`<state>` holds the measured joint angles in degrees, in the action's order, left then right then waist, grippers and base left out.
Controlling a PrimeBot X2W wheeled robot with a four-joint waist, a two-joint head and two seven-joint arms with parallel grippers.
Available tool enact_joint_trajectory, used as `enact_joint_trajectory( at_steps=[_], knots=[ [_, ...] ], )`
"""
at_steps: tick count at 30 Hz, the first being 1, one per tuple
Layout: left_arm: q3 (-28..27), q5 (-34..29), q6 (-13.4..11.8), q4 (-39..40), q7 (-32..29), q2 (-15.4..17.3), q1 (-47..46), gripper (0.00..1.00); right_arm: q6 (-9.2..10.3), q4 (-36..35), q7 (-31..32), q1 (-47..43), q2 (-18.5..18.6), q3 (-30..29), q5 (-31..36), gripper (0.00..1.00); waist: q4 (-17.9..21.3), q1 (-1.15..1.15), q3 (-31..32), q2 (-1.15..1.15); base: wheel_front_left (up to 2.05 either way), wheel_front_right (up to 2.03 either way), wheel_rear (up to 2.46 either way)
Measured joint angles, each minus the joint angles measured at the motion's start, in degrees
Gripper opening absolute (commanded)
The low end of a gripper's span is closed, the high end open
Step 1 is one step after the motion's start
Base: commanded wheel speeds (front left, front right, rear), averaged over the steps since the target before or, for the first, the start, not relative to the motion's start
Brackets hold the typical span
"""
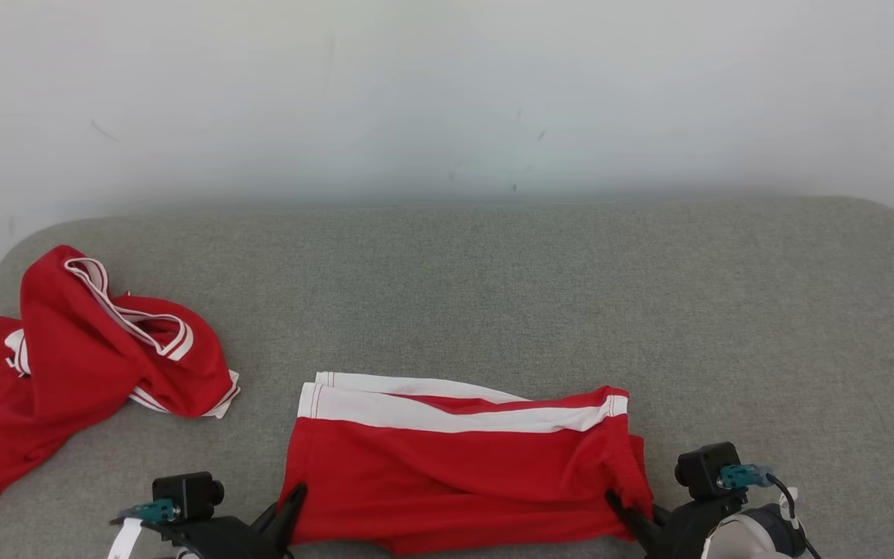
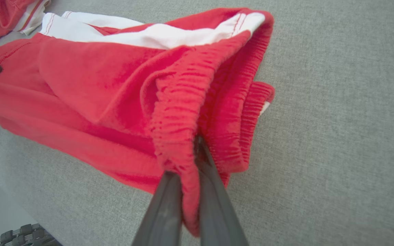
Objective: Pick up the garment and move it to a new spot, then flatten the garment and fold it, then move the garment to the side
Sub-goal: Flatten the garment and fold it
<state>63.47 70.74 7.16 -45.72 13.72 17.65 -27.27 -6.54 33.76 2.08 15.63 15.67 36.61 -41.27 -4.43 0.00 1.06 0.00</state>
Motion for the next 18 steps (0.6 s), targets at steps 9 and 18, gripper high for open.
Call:
enact_joint_trajectory(
  at_steps=[9,18],
  knots=[
    [-0.10,-0.67,-1.05,-0.24,0.27,0.22,0.00,1.00,-0.01,-1.00,1.01,0.00,0.40,-0.16,-0.35,1.00,0.43,0.00,-0.17,0.00,0.00,0.00,0.00],
    [-1.31,-2.76,-4.14,1.36,0.45,2.49,2.46,1.00,-0.02,-6.68,0.33,-1.41,1.70,-2.14,-3.12,1.00,1.30,0.00,0.94,0.00,0.00,0.00,0.00]
  ],
)
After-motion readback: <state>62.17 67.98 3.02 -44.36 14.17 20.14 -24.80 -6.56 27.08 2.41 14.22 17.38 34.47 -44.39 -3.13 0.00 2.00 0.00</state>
